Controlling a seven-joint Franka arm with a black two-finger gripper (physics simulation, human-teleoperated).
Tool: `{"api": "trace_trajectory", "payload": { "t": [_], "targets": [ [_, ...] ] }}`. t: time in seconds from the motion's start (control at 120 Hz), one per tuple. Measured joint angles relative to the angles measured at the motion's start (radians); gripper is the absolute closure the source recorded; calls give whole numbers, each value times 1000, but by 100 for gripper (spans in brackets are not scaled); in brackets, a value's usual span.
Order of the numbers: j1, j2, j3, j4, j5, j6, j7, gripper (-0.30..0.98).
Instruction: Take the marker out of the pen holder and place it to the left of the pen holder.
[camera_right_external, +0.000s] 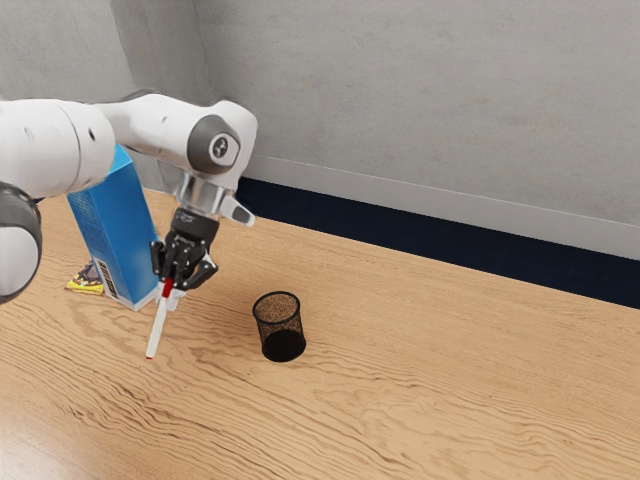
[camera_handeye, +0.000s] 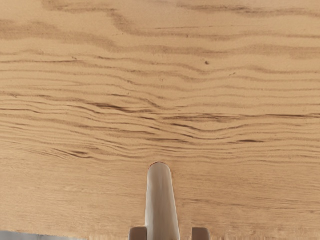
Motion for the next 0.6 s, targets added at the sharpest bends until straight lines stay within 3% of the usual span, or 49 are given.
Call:
{"api": "trace_trajectory", "payload": {
  "t": [0.192,0.442,0.525,0.6],
  "targets": [
    [2,112,1,22,8,-49,-43,77],
    [2,130,20,126,-3,-65,-78,27],
    [0,64,18,238,-4,-79,-87,18],
    [-2,-106,7,213,-7,-51,-94,13]
  ]
}}
